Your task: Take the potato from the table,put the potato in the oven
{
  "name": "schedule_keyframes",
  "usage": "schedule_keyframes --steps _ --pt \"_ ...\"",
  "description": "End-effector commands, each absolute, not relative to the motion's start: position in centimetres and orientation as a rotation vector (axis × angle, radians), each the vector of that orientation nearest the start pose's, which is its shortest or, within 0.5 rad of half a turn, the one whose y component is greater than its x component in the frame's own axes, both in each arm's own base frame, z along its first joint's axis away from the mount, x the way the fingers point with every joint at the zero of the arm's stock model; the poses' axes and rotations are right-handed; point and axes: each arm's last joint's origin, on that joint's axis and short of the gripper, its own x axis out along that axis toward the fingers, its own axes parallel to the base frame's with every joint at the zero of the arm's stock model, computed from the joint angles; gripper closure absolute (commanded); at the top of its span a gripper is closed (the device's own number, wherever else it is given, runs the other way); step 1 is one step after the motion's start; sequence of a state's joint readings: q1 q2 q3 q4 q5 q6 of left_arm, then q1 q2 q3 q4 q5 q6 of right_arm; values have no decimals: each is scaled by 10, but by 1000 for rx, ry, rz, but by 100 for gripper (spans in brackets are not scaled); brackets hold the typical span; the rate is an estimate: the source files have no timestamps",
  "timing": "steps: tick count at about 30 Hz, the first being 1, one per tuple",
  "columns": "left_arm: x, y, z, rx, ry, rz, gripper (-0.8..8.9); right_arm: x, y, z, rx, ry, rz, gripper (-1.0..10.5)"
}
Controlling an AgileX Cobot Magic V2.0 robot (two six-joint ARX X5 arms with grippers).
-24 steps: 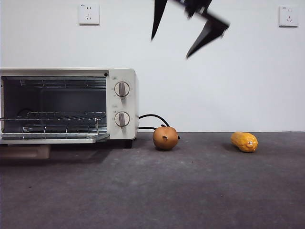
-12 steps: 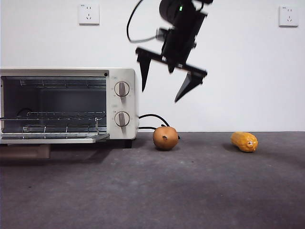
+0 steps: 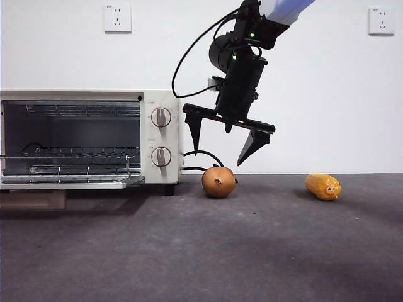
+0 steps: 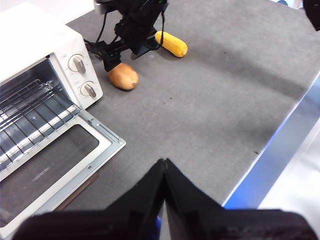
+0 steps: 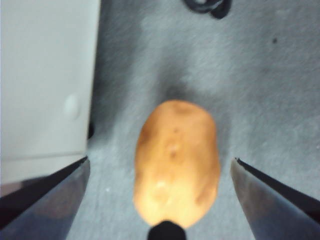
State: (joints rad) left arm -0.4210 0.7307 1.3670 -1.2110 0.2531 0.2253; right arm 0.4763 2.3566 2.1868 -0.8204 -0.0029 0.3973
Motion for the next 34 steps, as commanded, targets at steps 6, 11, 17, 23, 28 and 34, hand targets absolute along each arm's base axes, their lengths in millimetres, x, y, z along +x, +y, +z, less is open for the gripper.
schedule_keyframes --steps 6,11,17,23,28,34 --pt "55 -34 421 276 500 -736 820 464 238 199 138 1062 214 469" --pt "55 -34 421 276 503 -736 820 465 236 196 133 1068 201 474" --pt "55 -34 421 276 503 -736 820 466 236 189 132 1086 189 474" --pt "57 -34 421 277 508 -738 820 465 236 186 124 1100 180 485" --pt "58 -36 421 280 513 -749 820 464 235 180 116 1126 173 545" --pt "60 -37 421 280 517 -750 820 462 235 179 112 1160 197 804"
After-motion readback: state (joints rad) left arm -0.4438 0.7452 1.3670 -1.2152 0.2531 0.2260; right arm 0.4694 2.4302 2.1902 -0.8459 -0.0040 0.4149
